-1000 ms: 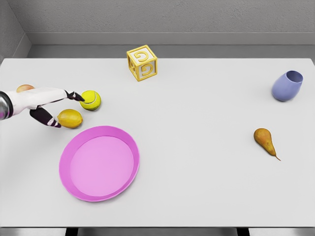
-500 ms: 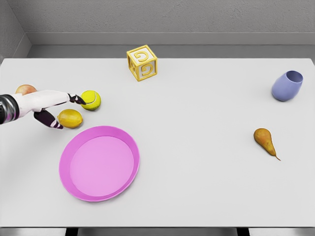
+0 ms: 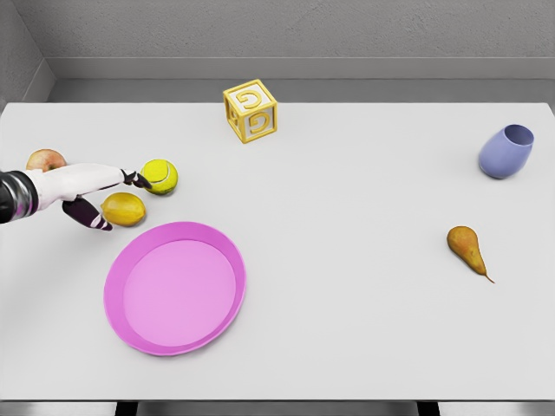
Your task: Put the lemon on the plate with left arm
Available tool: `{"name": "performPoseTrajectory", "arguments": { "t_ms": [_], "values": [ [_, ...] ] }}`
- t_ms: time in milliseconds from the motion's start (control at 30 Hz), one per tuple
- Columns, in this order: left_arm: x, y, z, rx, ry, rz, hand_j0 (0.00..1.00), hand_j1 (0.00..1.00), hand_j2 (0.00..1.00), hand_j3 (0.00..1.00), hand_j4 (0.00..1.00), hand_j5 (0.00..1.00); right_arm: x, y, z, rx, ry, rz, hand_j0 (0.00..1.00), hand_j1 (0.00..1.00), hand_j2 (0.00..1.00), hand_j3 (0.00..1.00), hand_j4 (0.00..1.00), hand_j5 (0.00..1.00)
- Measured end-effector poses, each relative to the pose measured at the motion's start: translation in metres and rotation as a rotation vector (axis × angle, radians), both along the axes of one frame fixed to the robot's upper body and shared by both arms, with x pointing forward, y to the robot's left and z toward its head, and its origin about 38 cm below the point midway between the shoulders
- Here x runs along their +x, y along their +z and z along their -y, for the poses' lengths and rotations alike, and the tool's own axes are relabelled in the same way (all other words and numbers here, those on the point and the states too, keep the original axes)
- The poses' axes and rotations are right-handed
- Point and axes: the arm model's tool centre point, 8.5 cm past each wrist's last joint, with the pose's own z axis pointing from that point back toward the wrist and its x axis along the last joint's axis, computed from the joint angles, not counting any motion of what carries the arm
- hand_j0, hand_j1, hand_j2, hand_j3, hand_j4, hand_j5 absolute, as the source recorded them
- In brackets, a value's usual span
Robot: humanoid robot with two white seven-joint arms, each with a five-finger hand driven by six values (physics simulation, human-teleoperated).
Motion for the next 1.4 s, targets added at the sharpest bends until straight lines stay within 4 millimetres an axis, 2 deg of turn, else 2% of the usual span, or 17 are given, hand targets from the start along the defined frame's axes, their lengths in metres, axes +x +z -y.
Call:
{"name": "performPoseTrajectory", "arguments": {
  "t_ms": [367,600,1400],
  "values": [
    [0.001,-0.002,-0.003,0.002,0.011,-0.005,0.85,0.85,0.85,0.85,0.85,0.85,0.000,0.000,0.000,0.000,0.000,0.000,1.00,1.00,1.00,1.00,1.00,1.00],
    [0.001,-0.005,-0.003,0.002,0.011,-0.011,0.80,0.80,0.80,0.80,0.80,0.80,0.000,0.000,0.000,0.000,0.000,0.000,1.00,1.00,1.00,1.00,1.00,1.00],
    [0.006,-0.012,-0.001,-0.005,0.020,-0.019,0.80,0.80,0.80,0.80,0.80,0.80,0.000,0.000,0.000,0.000,0.000,0.000,1.00,1.00,1.00,1.00,1.00,1.00]
  ]
}}
